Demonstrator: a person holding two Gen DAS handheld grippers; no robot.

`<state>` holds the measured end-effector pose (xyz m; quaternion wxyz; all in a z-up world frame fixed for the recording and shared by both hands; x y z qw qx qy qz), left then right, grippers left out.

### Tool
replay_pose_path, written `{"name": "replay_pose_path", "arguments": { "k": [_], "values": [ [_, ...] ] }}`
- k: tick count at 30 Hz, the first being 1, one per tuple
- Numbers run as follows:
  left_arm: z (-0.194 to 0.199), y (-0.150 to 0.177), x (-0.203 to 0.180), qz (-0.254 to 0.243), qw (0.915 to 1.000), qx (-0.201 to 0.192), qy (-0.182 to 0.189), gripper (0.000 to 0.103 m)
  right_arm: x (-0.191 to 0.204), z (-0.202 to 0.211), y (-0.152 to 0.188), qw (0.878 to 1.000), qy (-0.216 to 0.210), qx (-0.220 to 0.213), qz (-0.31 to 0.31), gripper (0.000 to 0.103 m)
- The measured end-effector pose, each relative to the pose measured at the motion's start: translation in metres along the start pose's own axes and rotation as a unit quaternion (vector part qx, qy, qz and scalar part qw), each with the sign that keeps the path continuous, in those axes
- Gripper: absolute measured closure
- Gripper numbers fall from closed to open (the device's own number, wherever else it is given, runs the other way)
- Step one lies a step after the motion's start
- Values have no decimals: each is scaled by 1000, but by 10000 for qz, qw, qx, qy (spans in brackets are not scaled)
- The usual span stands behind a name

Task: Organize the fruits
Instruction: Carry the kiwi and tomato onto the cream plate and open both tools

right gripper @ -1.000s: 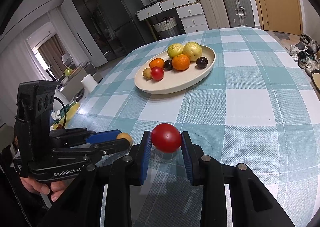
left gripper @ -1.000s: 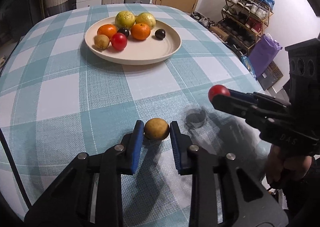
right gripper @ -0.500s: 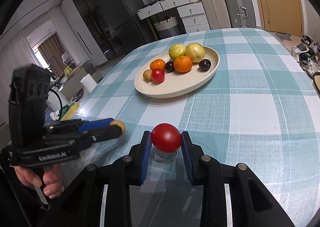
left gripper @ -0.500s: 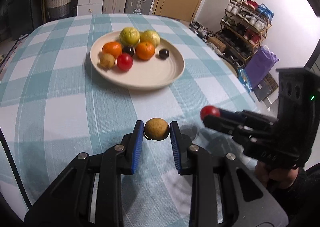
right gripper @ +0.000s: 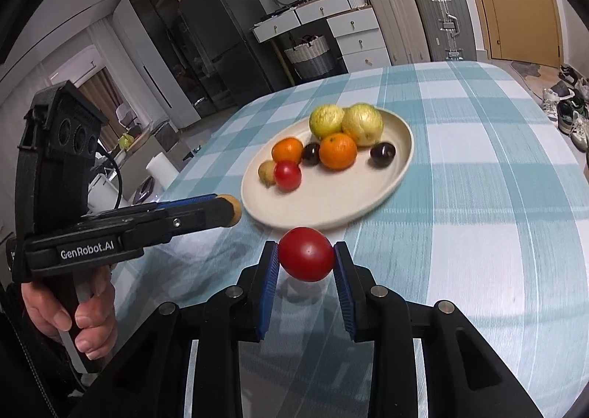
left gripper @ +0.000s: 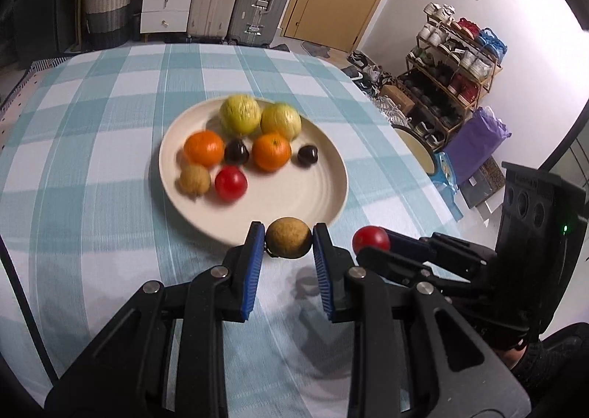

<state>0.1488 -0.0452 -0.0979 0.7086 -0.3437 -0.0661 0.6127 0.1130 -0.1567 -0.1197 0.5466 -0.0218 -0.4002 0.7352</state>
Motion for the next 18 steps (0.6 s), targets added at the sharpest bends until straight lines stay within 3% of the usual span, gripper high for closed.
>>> {"name": "replay_pose_path", "arguments": {
  "k": [8, 18],
  "values": [
    [-23, -35, 5, 113, 9999, 85, 68, 79, -7, -17, -28, 10000, 12, 29, 90, 72],
    [-51, -56, 12, 188, 9995, 227, 105, 79, -23, -41, -50, 9998, 100, 161, 31, 72]
  ]
}}
Point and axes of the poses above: each gripper's, at about its wrist camera, not at the fingertips, and z roughly against the way its jaws point, x to its left, y to its underside, the point moved 6 cm from there along -z, roughly the way its jaws point, and after that the axes turned 3 degrees about x, right-handed, at the moved point
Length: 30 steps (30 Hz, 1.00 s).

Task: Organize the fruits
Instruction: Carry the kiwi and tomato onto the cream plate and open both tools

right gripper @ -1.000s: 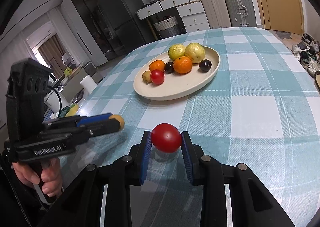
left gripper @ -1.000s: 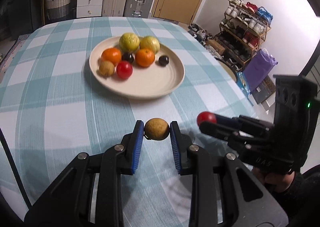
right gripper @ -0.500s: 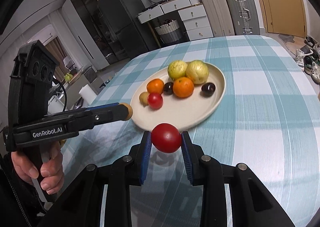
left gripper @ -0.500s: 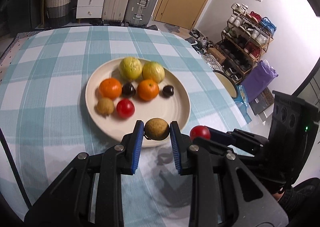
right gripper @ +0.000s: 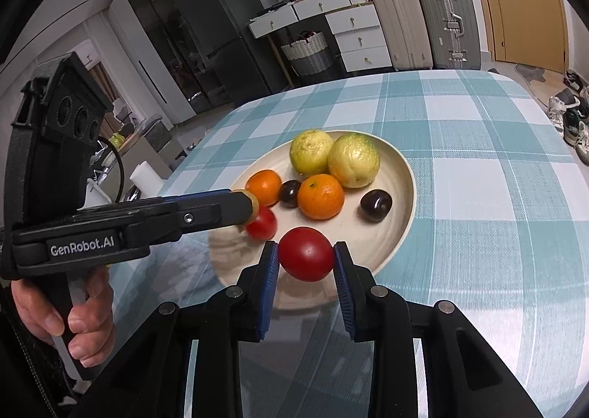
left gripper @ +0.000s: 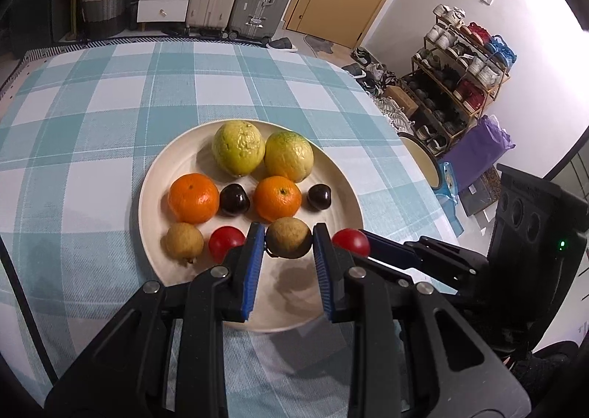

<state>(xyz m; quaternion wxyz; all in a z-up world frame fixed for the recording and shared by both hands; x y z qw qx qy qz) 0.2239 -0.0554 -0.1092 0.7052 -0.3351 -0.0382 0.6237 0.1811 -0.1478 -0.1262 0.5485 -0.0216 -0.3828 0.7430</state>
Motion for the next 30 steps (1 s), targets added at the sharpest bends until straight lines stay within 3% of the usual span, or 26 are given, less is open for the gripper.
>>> {"name": "replay_pose_path", "arguments": {
  "k": [21, 24, 30],
  "values": [
    [-25, -11, 5, 55, 9999, 155, -12, 79, -7, -19, -12, 9999, 53, 129, -59, 71],
    [-25, -12, 8, 124, 9998, 138, -54, 79, -9, -17, -12, 9999, 63, 86, -116, 60],
    [-22, -13, 12, 296, 9995, 145, -34, 70, -12, -1, -11, 9997, 49, -121, -215, 54]
  ]
}}
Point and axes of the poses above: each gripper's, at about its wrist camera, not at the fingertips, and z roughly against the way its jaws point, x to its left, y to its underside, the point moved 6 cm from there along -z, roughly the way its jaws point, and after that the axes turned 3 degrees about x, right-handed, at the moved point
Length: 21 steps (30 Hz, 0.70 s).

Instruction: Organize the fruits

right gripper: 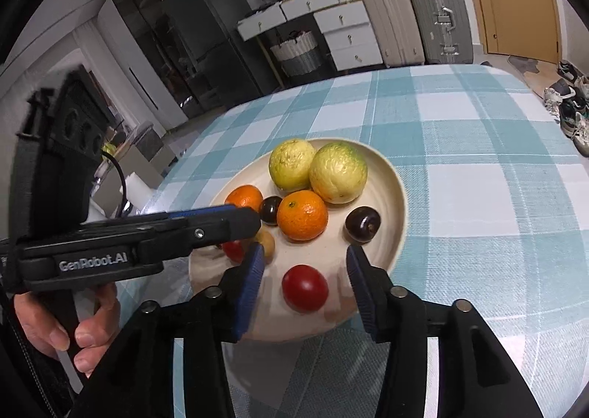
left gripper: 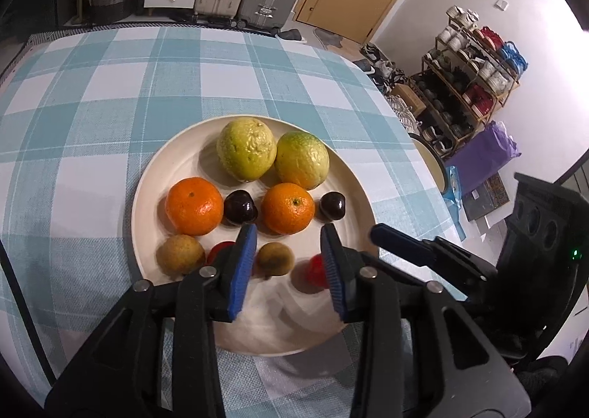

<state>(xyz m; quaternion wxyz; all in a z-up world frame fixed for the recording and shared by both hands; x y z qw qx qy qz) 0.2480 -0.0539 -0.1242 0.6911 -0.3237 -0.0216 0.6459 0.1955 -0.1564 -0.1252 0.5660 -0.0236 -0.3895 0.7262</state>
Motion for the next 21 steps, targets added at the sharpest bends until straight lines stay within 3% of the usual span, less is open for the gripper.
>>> {"name": "replay_pose_path", "arguments": {
  "k": [3, 7, 11, 15, 21],
  "values": [
    [11, -1, 0, 52, 9998, -167, -8, 68, -3, 10, 1, 9999, 92, -86, -19, 51],
    [29, 1, -2, 107, 9991, -400, -48, 57, -5, 21, 0, 9996, 152, -212, -57, 51],
    [42, 6, -6, 55, 9982, -581, -122, 55, -1, 32, -1, 9992, 171, -361, -39, 50],
    [57, 13, -10, -45, 9969, -735, -278, 54, 8, 44, -2, 9982, 195, -568, 29, 36],
    [83, 23, -12, -125, 9921, -1076, -627, 32, 22, 62, -2, 9956, 266, -880, 154, 30]
  ]
}}
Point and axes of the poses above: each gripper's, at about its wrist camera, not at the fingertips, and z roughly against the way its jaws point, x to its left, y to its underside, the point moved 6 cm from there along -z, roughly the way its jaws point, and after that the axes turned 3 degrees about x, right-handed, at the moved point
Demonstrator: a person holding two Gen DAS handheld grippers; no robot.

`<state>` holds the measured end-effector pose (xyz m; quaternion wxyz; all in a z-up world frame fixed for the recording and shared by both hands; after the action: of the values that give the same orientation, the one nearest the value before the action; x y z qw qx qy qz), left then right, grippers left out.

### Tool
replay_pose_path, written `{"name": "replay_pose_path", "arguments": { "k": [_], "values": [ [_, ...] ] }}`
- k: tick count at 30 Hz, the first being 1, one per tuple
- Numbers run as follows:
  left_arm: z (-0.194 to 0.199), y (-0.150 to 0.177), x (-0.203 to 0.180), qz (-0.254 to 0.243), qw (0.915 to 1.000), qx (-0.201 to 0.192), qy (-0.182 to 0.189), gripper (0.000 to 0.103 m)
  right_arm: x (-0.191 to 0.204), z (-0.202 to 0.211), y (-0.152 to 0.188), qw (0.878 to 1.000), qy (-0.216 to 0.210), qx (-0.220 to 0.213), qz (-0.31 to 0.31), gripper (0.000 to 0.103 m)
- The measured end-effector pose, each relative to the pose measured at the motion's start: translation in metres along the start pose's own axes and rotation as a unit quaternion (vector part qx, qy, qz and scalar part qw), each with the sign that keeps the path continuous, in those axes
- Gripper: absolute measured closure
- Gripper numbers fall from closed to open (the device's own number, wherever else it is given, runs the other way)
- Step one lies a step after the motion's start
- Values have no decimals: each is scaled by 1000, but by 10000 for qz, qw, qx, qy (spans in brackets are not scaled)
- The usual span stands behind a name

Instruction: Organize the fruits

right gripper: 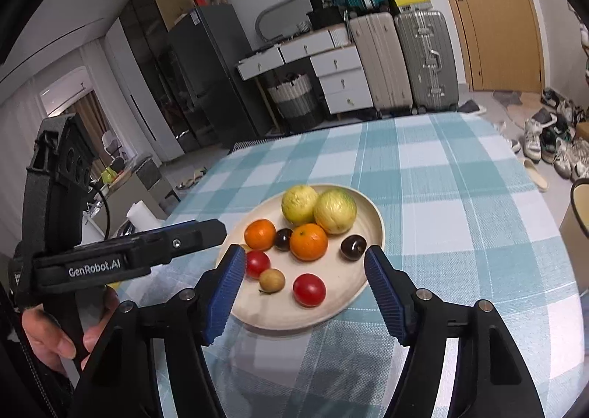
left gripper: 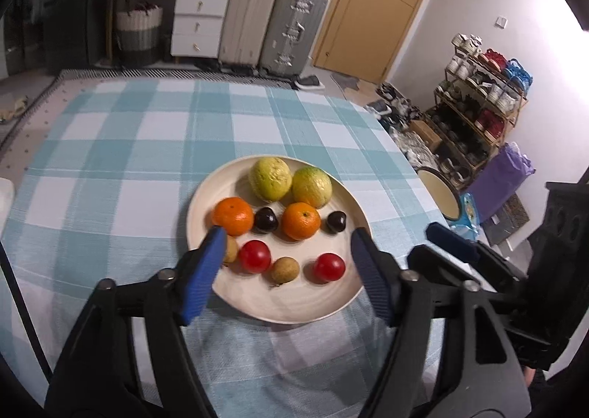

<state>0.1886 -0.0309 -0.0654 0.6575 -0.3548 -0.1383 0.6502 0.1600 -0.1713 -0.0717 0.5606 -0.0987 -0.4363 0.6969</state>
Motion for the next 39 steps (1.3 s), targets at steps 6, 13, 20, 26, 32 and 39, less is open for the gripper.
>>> {"name": "replay_pose_path", "arguments": {
  "k": [6, 13, 20, 26, 32, 39],
  "values": [
    [24, 4, 5, -92, 9988, -304, -385, 22, 9, 20, -4, 9990, 172, -400, 93, 15],
    [59, 8, 11, -132, 9923, -855, -892, 1, 23, 36, -2, 9972, 253, -651, 254, 13],
    [95, 16, 9, -359, 9833, -1404, -1104, 1, 39, 57, 0, 9934, 287, -1037, 407, 7],
    [117, 27, 7, -446, 9743, -1831, -1234, 1, 49, 75, 4, 9871, 347, -1454, 580, 0],
    [134, 38, 9, -511, 9619, -2159, -1599, 1, 52, 80, 16, 9843, 402, -1576, 679, 0],
    [143, 57, 16, -483, 9518, -2523, -1677, 1, 56, 89, 27, 9742, 550, -1968, 957, 0]
  ]
}}
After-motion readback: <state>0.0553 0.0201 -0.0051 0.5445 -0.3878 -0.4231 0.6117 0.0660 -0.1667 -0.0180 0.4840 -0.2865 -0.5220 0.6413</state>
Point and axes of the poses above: each gripper's, at about its wrist camera, not at the fingertips, and z roughly against the way its jaws point, x to its left, y to its underside, the point moved 6 cm from there along -z, roughly the way its jaws point, and after that the axes turned 3 degrees about x, right-handed, at the moved point
